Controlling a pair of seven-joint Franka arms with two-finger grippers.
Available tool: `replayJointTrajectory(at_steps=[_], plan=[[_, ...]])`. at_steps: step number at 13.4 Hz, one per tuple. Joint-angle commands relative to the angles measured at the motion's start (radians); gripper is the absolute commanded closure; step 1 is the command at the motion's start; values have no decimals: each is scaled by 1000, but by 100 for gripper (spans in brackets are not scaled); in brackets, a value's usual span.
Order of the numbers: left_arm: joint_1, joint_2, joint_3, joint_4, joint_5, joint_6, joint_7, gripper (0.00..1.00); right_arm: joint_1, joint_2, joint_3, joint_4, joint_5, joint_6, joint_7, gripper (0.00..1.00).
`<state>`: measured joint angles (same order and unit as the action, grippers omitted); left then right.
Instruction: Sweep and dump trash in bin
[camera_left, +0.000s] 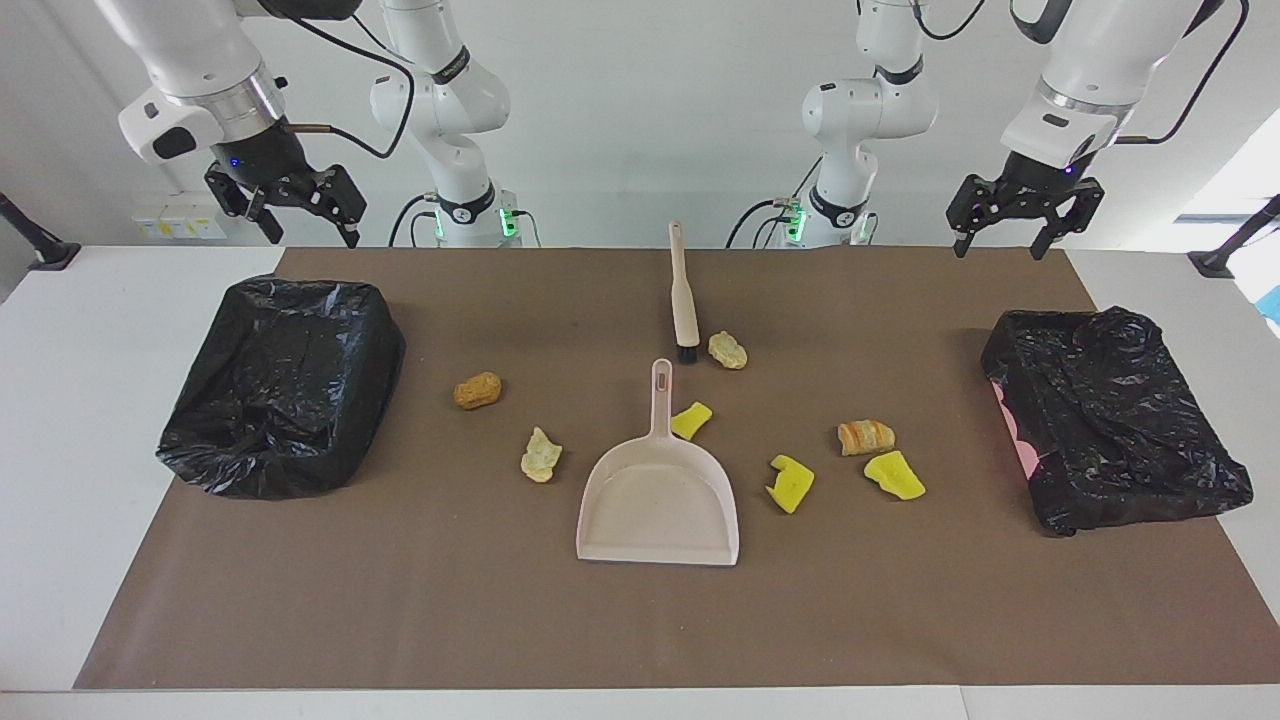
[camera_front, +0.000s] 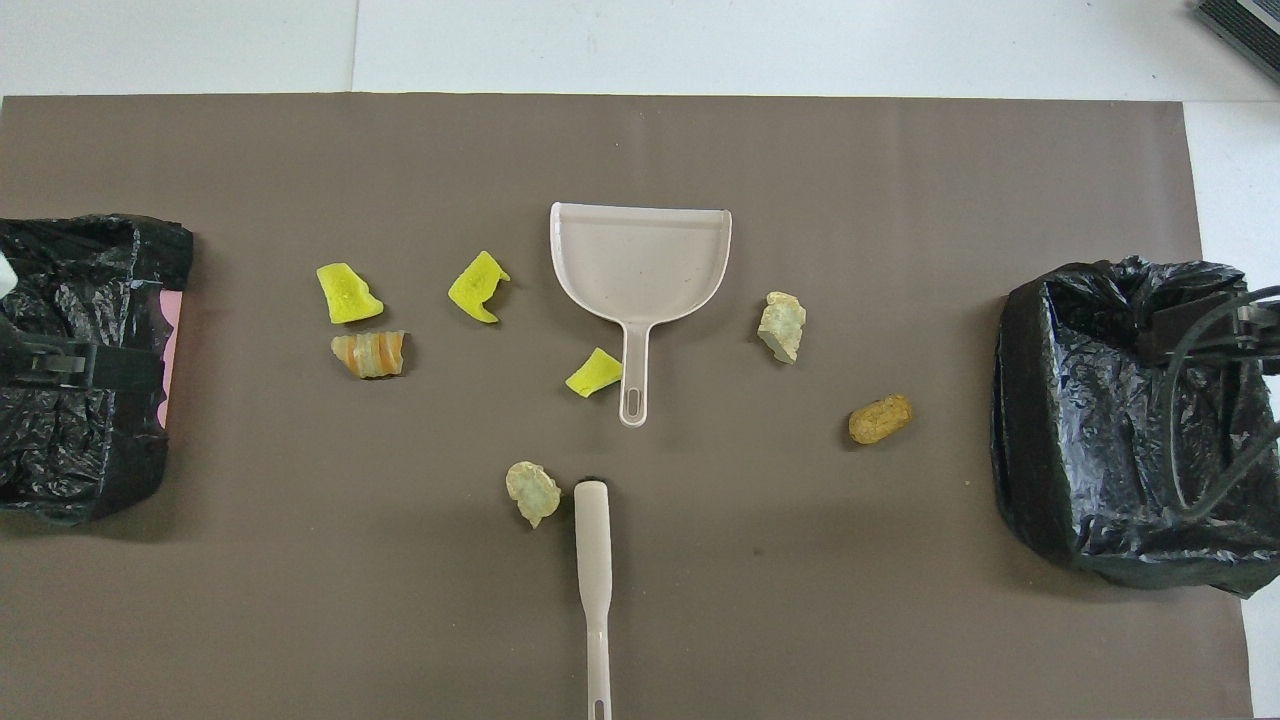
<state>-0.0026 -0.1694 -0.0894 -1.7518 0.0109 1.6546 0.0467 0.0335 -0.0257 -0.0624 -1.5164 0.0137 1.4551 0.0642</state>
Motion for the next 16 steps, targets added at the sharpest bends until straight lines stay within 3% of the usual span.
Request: replayJointTrajectory(at_steps=[1,3,6,8,11,14,16], plan=[[-14,1,-7,-37,-3,-9,-43,0,-7,-20,7,-22,12,-2,19,0],[-66,-4,-13,-131,-53,67,-152,0,-4,-23,9,-22,14,-15,16,0],[-161,13,-13,-280,-103,342,-290,0,-4,-17,32,-22,11,-7,17,0],[-227,98,-13,-311,-104,520,-300,0,-3,6,44,-19,9,-7,16,0],[-369,291,-13,-311,-104,692,-318,0,8,53,93,-1,8,10,29,0],[-405,334,-15,-314,-104,752,-314,0,58,101,95,-1,11,53,40,0],[-405,340,-15,-313,-104,798,-318,27,100,134,95,-1,9,86,67,0]])
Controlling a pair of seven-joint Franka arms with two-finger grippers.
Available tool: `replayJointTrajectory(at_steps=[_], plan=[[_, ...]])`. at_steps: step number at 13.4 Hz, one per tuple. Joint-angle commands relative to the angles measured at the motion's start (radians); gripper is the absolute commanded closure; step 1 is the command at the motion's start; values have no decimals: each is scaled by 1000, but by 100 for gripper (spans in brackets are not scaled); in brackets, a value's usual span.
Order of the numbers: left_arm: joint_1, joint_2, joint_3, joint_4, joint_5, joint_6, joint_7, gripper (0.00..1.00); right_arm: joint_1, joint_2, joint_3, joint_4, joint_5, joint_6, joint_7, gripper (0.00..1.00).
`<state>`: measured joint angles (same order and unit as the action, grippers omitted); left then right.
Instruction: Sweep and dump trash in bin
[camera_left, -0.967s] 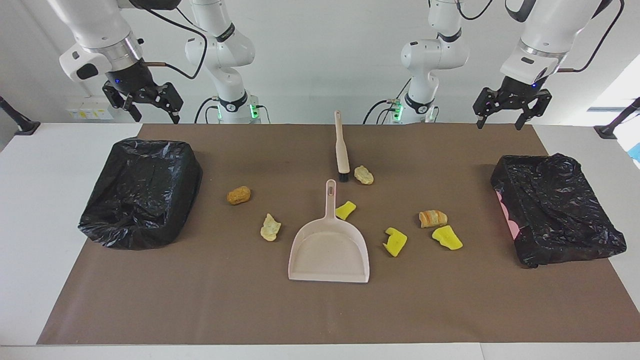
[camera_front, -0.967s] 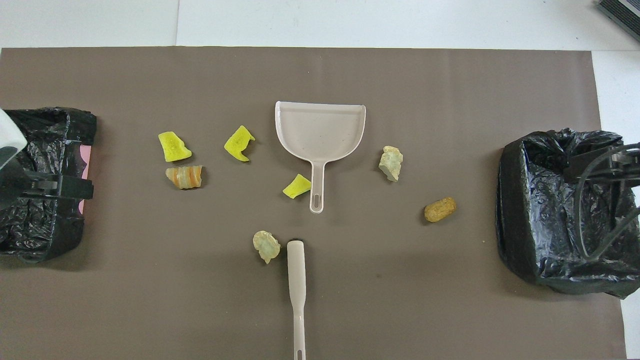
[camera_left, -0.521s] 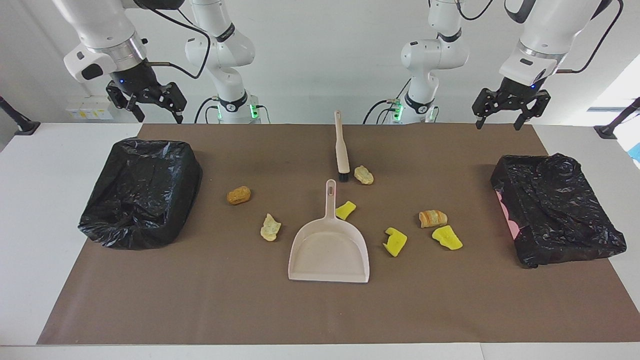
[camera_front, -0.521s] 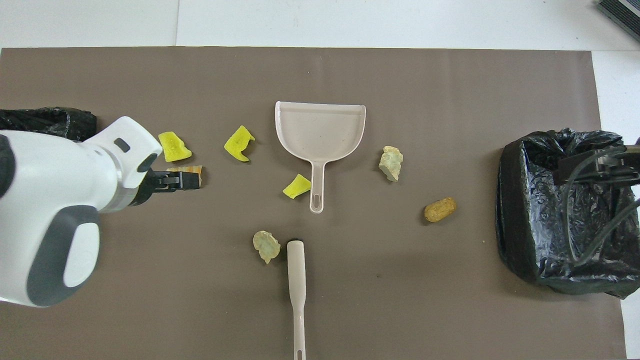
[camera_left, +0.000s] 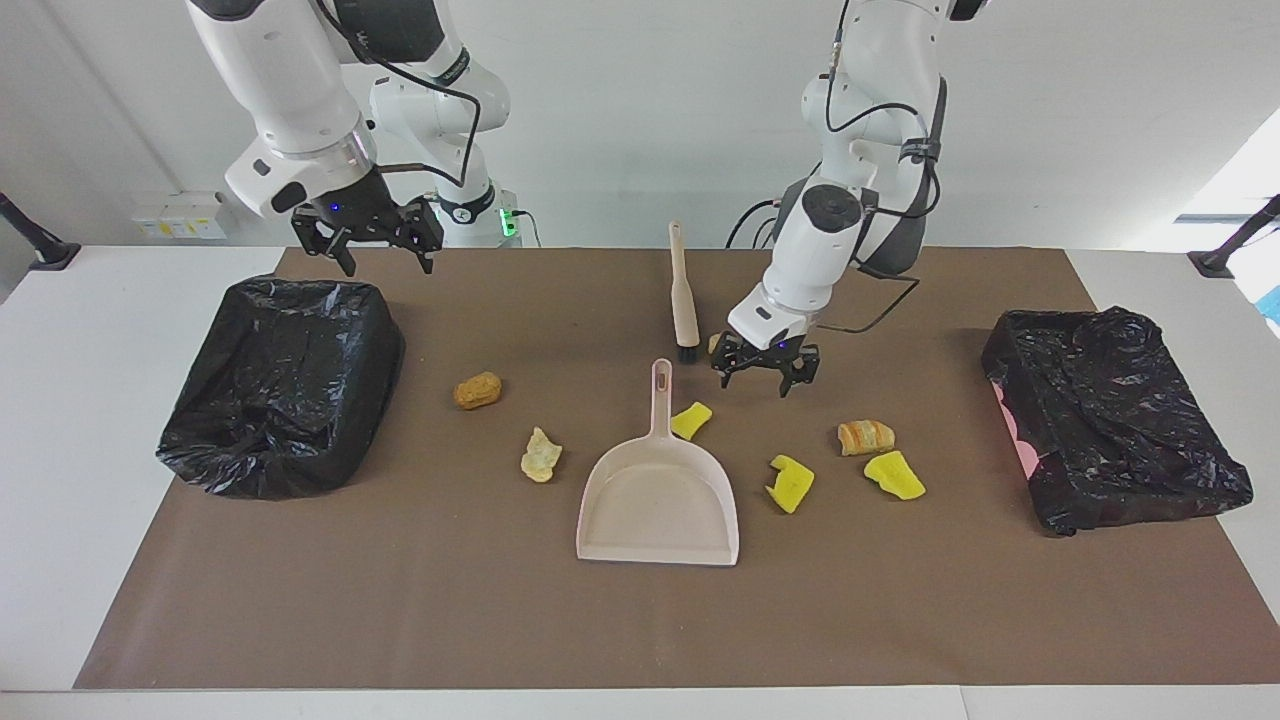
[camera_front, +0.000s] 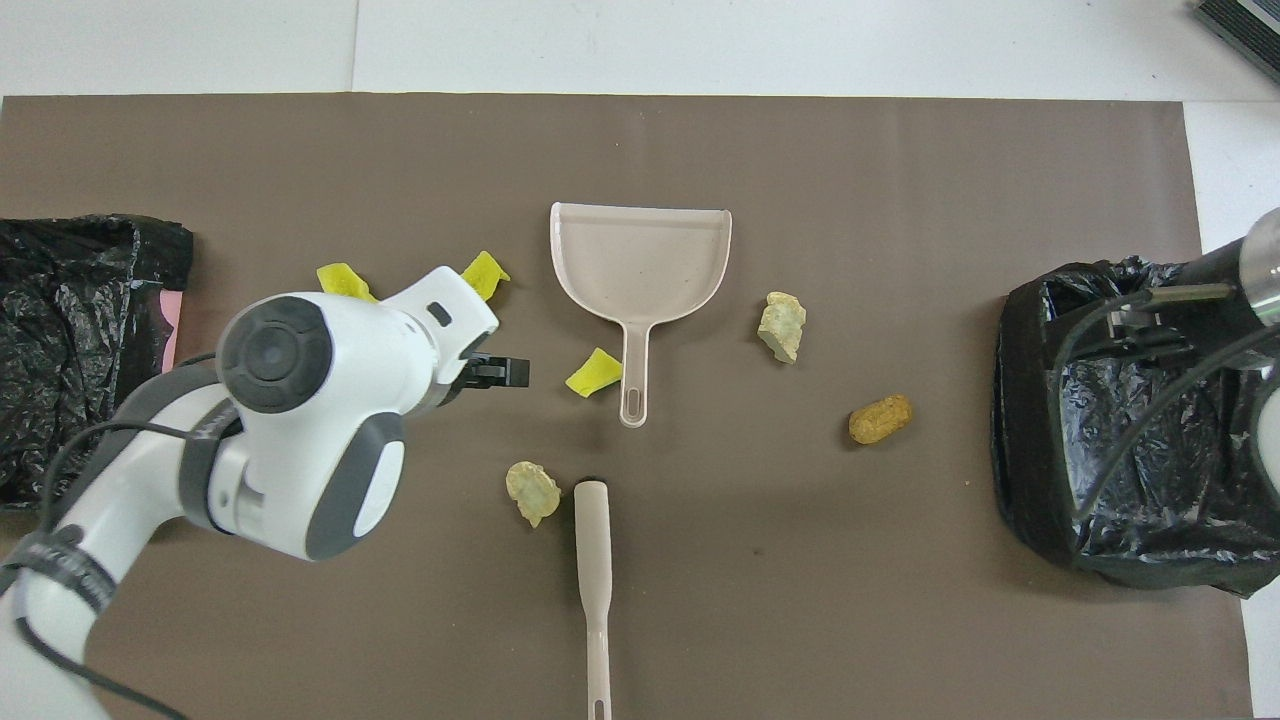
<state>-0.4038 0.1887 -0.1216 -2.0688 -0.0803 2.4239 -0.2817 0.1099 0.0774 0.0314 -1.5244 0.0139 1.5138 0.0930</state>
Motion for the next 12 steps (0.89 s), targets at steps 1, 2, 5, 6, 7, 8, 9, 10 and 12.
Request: replayJointTrajectory(at_steps=[1,2,5,6,7,8,9,10,12], plan=[[-6,0,17,4,-18,58,1,41,36,42,1,7,12,46,66,0],[-18,20,17,4,-38,76,-1,51,56,57,1,7,12,60,86,0],[-30,34,17,4,-119,121,1,58,109,100,1,9,11,107,141,0],[-38,32,17,2,-124,119,1,52,131,131,1,10,9,120,169,0],[-56,32,17,2,-131,121,-2,46,148,165,1,27,8,132,207,0],[-56,34,17,1,-139,116,-2,43,166,206,1,64,9,161,249,0],[-56,32,17,-4,-139,109,-2,40,180,240,1,85,11,181,278,0],[-56,31,17,-7,-139,109,-2,39,192,266,1,107,11,199,298,0],[-58,28,19,-5,-138,90,16,4,220,309,2,141,11,221,330,0]])
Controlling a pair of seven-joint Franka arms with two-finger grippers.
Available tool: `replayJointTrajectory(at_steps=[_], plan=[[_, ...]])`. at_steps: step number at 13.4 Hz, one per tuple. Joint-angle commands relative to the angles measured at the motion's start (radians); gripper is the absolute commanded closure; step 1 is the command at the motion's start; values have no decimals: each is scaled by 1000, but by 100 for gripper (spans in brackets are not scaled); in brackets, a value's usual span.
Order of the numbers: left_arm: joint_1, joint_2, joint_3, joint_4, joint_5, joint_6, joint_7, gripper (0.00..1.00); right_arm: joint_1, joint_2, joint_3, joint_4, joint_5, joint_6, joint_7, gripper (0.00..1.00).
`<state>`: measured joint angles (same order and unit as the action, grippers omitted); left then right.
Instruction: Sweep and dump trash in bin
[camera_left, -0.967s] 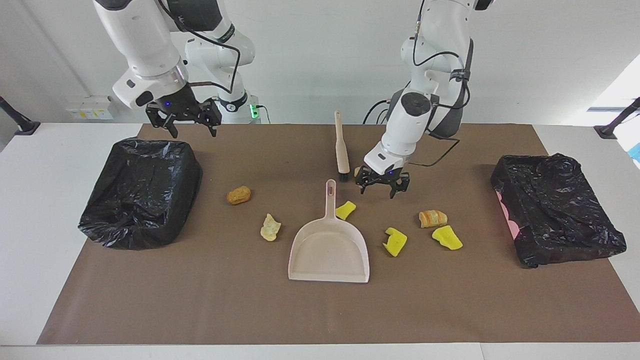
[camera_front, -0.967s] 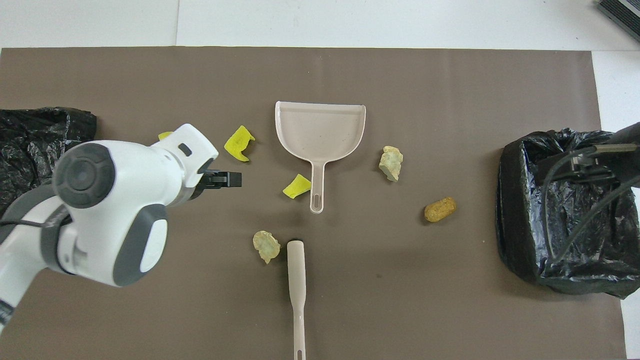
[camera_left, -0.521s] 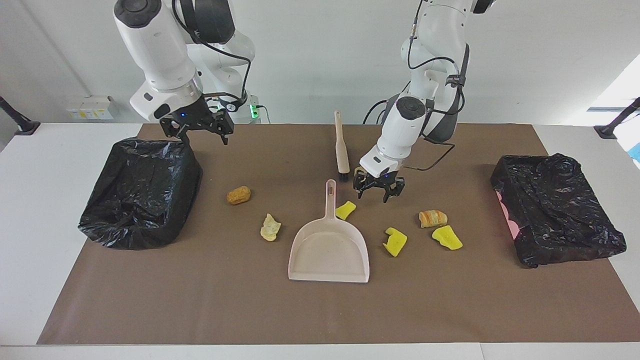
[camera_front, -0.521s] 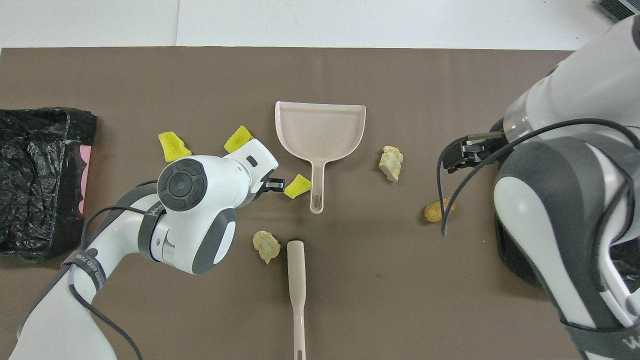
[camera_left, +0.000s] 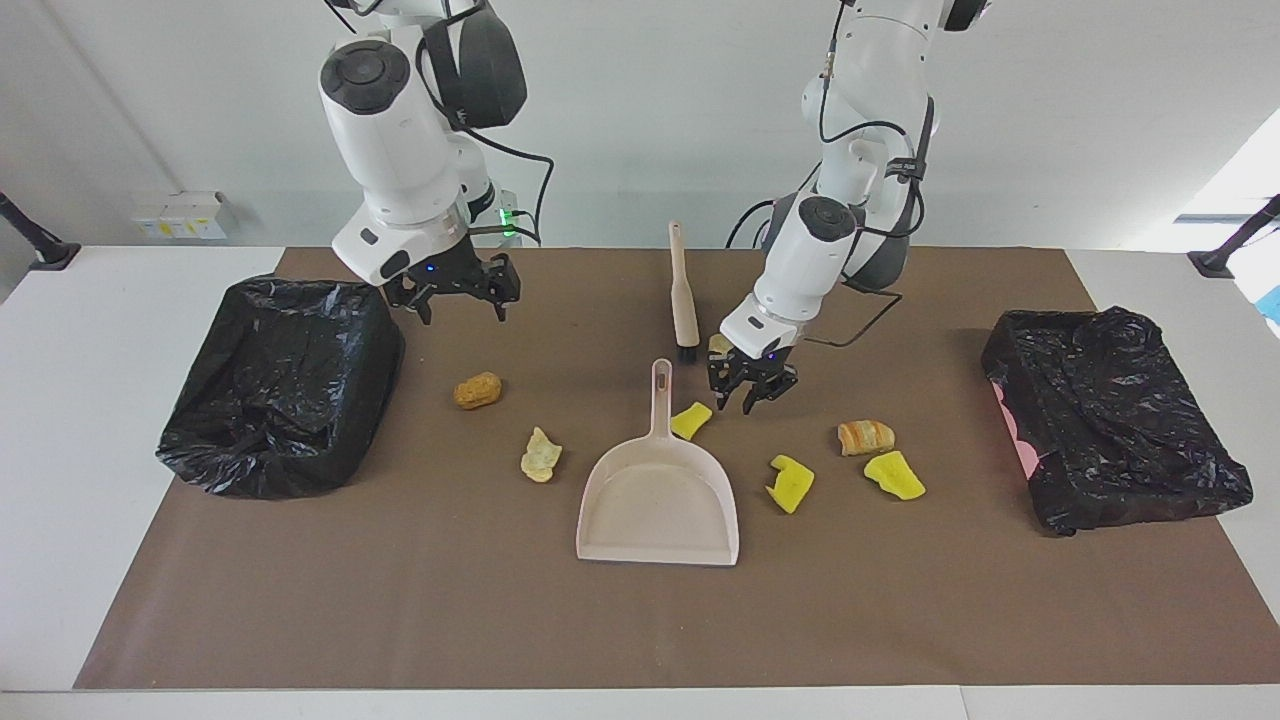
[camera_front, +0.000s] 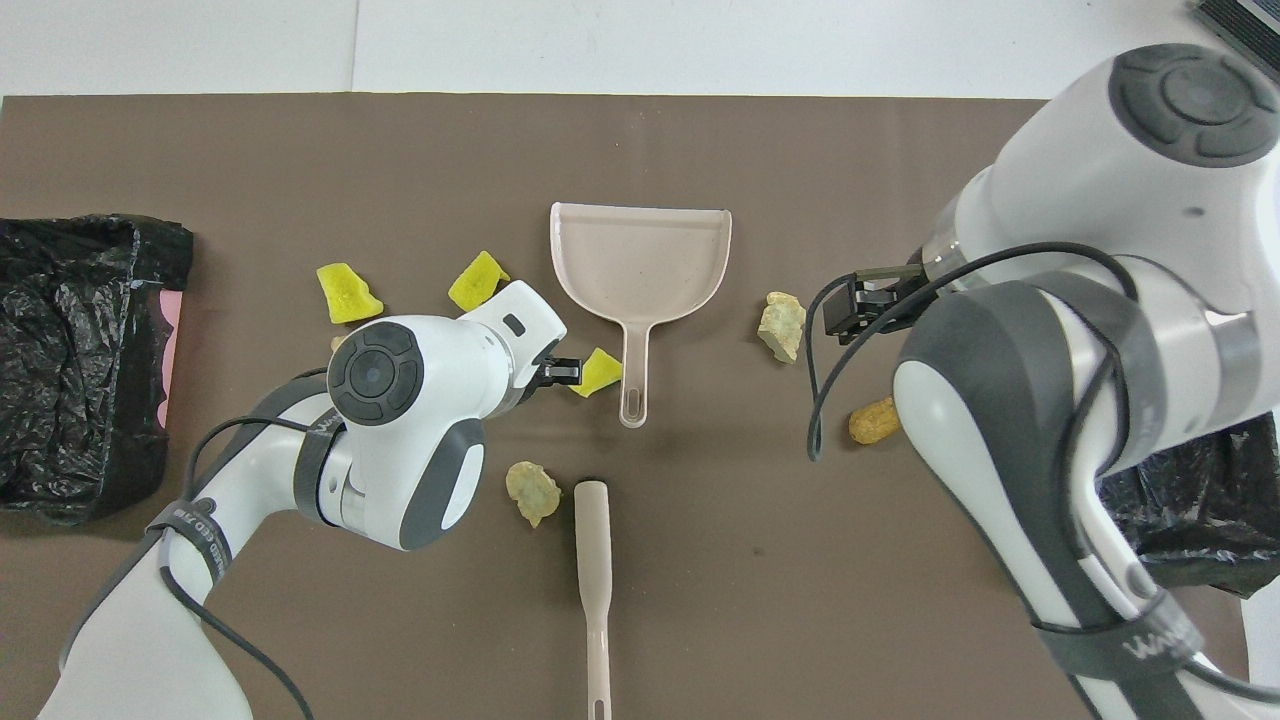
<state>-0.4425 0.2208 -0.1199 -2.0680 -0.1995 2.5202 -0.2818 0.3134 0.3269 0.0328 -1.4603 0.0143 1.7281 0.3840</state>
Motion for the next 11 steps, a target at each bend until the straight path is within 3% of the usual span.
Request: replayJointTrajectory(at_steps=[1,6,11], plan=[[-19,-12,17,-6,-18,-49,18,0,18,75,2,90,12,19,48,0],[-21,-32,19,-9,-18,-136,19,0,29,129,19,135,44,86,98,0],[-45,-164,19,-12,-18,-487,-7,0,36,139,21,130,46,107,108,0]])
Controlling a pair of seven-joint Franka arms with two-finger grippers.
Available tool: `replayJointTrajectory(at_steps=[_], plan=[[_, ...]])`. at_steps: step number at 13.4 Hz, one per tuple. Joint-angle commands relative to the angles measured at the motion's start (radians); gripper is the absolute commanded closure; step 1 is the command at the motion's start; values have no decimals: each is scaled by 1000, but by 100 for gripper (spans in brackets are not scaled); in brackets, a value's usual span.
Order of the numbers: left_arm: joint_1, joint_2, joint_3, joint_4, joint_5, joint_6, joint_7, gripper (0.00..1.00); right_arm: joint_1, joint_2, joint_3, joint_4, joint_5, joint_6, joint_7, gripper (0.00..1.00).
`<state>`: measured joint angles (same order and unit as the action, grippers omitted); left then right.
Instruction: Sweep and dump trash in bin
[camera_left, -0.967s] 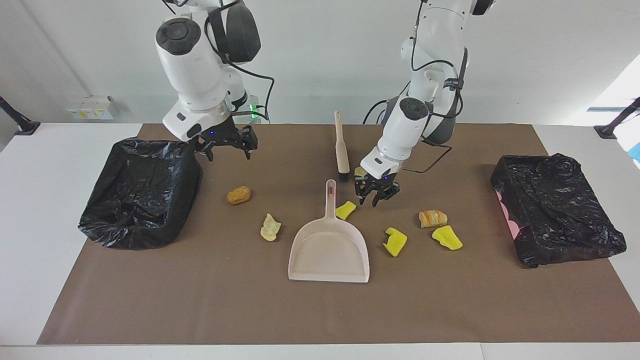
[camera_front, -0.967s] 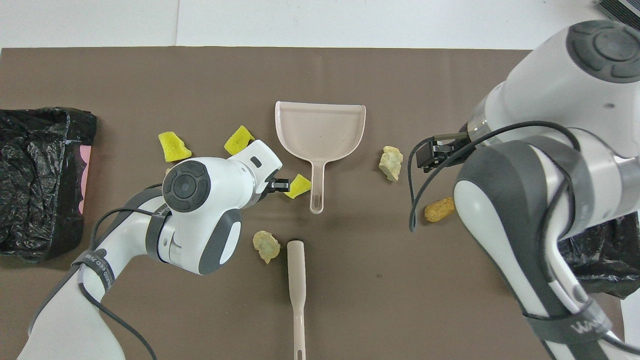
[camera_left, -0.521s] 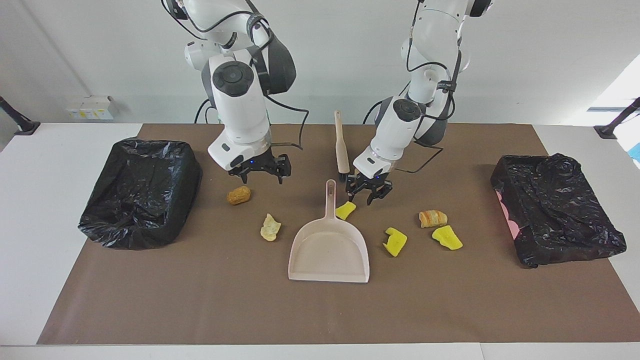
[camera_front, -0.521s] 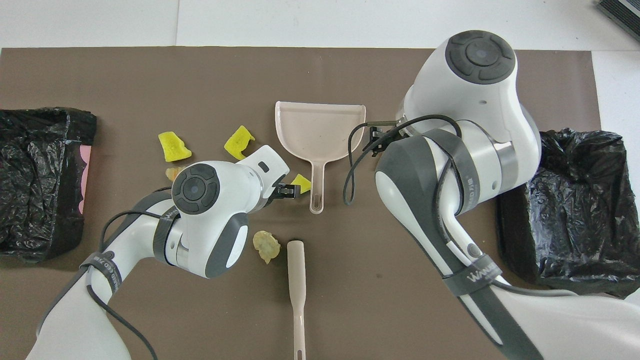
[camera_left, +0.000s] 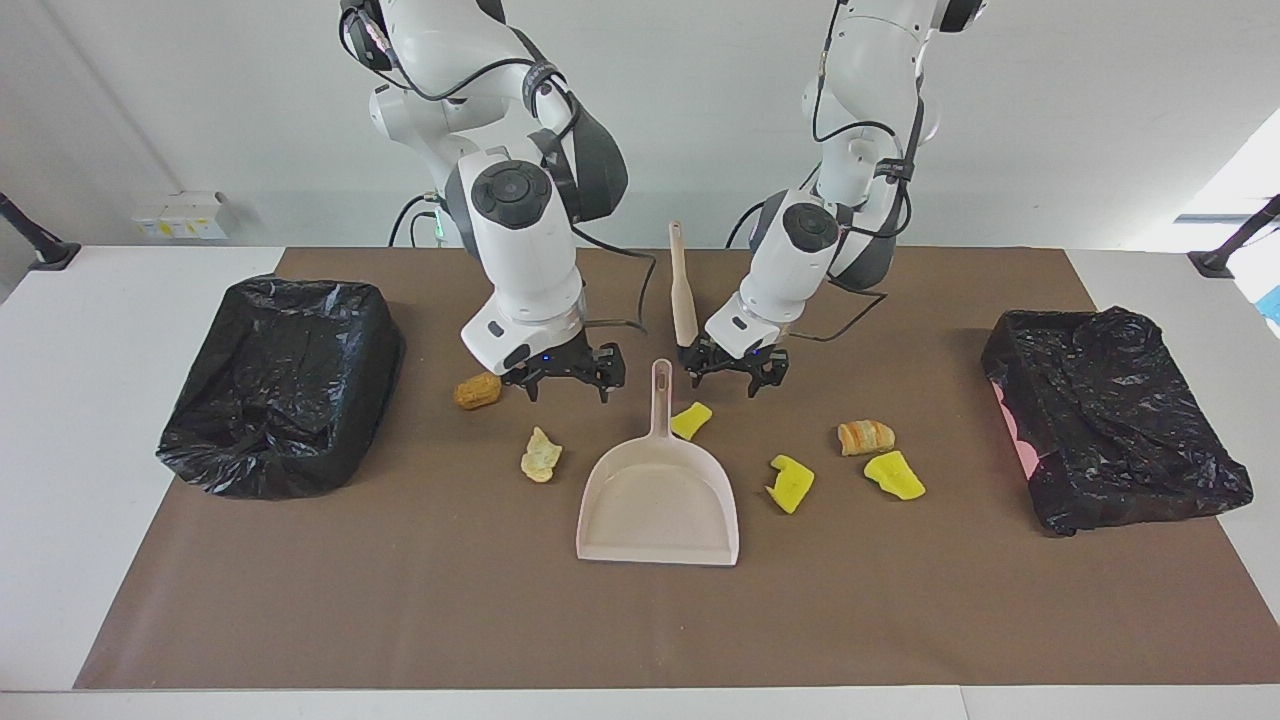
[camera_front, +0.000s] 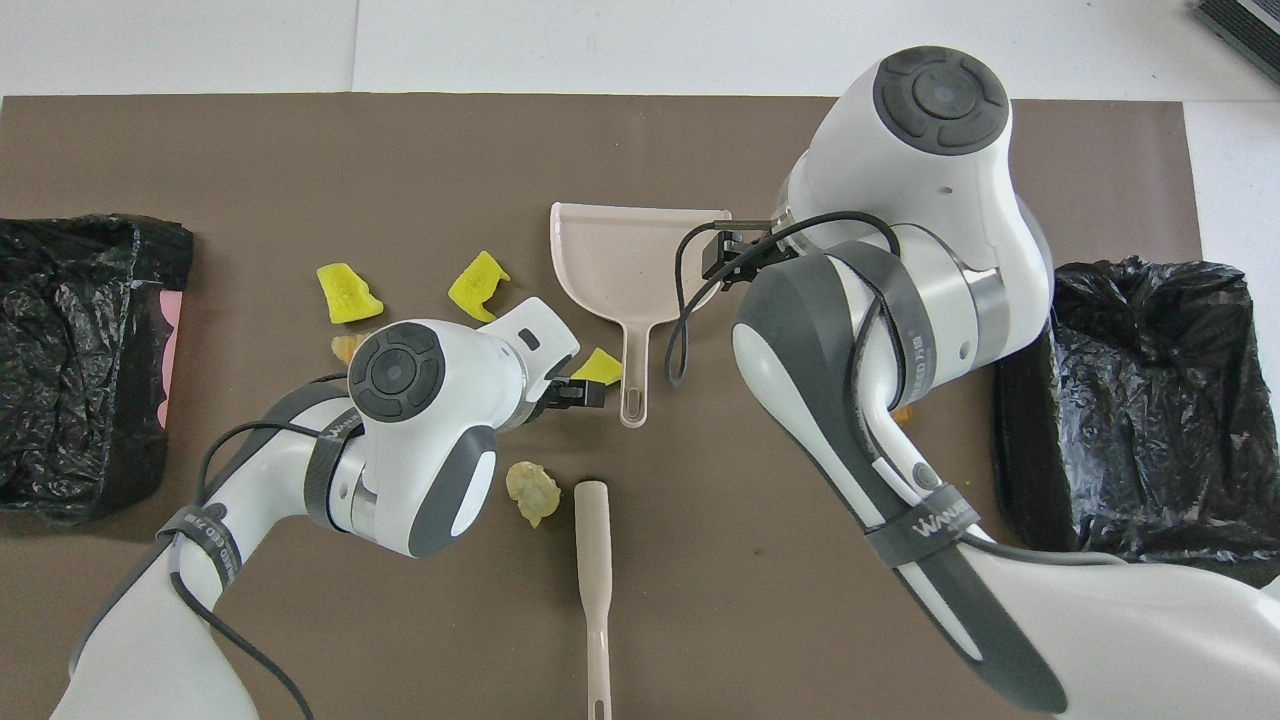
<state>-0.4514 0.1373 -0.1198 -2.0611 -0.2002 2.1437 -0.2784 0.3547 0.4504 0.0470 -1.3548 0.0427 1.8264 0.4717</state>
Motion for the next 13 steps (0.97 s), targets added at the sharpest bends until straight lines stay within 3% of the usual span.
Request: replayJointTrajectory(at_steps=[1,7,9,13], plan=[[-56,-103,19,-39,-16,-155,-42,0,19,28,7,25,16,20,37,0],[-312,-318,16,-327,-16,-79,-276,0,124,117,4,26,-3,122,177,0],[-381,-376,14,-402,-16,-21,-349,0,132,114,5,20,-10,123,176,11],[-440,-354,12,-439,-16,86,-421,0,138,100,7,-33,11,131,171,22]])
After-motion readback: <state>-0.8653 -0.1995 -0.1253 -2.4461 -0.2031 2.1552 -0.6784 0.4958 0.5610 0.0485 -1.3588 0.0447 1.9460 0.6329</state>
